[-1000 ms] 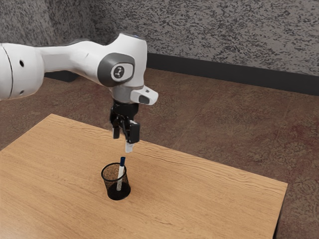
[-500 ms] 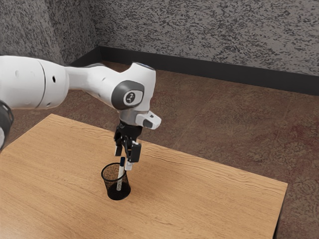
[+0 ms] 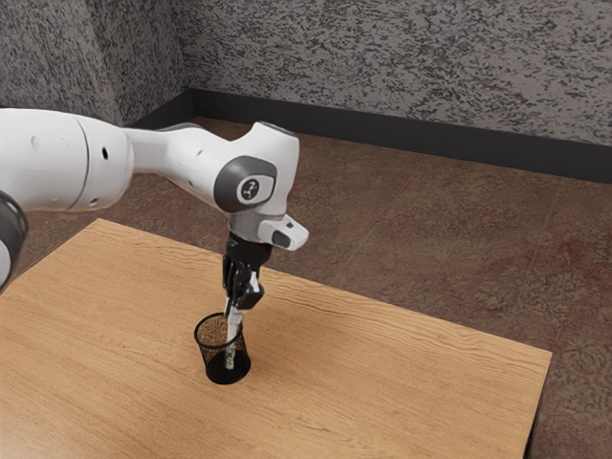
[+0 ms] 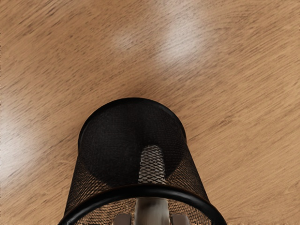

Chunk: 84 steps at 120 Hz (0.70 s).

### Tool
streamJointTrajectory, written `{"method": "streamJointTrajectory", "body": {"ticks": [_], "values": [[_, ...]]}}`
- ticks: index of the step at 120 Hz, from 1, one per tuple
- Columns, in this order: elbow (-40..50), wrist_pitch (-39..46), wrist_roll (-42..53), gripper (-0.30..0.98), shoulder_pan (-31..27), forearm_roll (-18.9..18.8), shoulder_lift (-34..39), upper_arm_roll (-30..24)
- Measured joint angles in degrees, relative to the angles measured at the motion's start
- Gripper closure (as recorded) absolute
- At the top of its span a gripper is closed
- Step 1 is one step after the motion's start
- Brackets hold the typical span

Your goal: Take the marker out of the pen holder and place it to the left of the pen holder.

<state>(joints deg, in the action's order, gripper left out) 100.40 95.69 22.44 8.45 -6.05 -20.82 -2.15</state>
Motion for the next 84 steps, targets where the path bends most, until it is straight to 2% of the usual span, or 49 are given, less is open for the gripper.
{"method": "streamJointTrajectory", "body": {"ticks": [13, 29, 38, 58, 84], "values": [[0.2, -1.2, 0.3, 0.74, -1.1, -0.2, 3.0, 0.0], [0.2, -5.7, 0.5, 0.76, -2.3, -0.5, 10.9, 0.0], [-0.3, -9.4, 0.7, 0.76, -2.6, -0.6, 13.7, 2.2], [-0.6, -16.7, 1.0, 0.76, -3.6, -2.1, 14.4, 8.4], [-0.2, -21.3, 1.5, 0.74, -3.2, -4.3, 12.7, 10.6]]}}
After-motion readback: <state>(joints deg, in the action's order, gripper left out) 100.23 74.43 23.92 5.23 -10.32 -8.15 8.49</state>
